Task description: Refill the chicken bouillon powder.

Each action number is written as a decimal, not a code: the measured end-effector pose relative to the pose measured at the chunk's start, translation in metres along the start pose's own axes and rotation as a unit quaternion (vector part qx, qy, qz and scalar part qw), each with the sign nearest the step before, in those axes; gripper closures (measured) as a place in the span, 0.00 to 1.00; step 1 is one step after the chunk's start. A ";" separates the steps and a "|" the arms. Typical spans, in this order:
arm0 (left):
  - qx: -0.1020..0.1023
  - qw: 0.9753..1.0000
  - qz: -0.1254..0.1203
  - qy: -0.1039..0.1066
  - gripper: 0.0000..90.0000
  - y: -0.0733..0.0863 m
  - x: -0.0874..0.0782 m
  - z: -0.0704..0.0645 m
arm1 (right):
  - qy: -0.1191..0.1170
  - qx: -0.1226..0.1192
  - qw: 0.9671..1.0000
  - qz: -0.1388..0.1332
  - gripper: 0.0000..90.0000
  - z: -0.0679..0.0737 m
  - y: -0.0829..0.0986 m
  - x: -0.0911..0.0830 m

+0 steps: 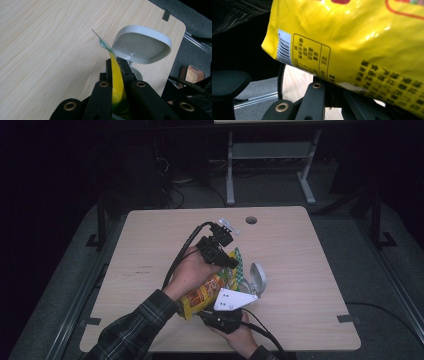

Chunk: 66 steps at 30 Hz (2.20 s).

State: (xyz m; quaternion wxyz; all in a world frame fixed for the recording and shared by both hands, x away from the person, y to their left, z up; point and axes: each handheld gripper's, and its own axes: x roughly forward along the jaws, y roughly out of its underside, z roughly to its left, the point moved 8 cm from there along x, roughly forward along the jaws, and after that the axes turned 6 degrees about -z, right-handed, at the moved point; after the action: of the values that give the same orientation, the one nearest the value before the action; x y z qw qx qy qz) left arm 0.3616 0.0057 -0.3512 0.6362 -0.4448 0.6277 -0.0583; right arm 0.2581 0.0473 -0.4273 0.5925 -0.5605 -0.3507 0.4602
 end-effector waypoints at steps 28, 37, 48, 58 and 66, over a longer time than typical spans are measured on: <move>-0.001 1.000 0.000 -0.003 1.00 0.000 -0.002 0.000 | 0.000 -0.003 1.000 -0.004 1.00 0.001 -0.001 0.000; -0.001 1.000 0.002 -0.005 1.00 -0.001 -0.001 0.000 | -0.001 -0.001 1.000 -0.005 1.00 0.001 -0.002 0.000; 0.001 1.000 0.003 -0.009 1.00 -0.002 -0.002 -0.001 | -0.001 -0.003 1.000 -0.007 1.00 0.001 -0.003 0.000; -0.005 1.000 0.006 -0.017 1.00 -0.002 -0.005 0.000 | -0.006 -0.002 1.000 -0.009 1.00 0.002 -0.005 0.001; -0.007 1.000 0.010 -0.022 1.00 -0.002 -0.006 0.002 | -0.010 -0.003 1.000 -0.010 1.00 0.002 -0.006 0.001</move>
State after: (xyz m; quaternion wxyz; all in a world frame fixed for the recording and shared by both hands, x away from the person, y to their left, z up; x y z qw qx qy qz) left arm 0.3632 0.0095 -0.3462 0.6474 -0.4442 0.6181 -0.0380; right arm 0.2576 0.0491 -0.4215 0.5919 -0.5543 -0.3632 0.4588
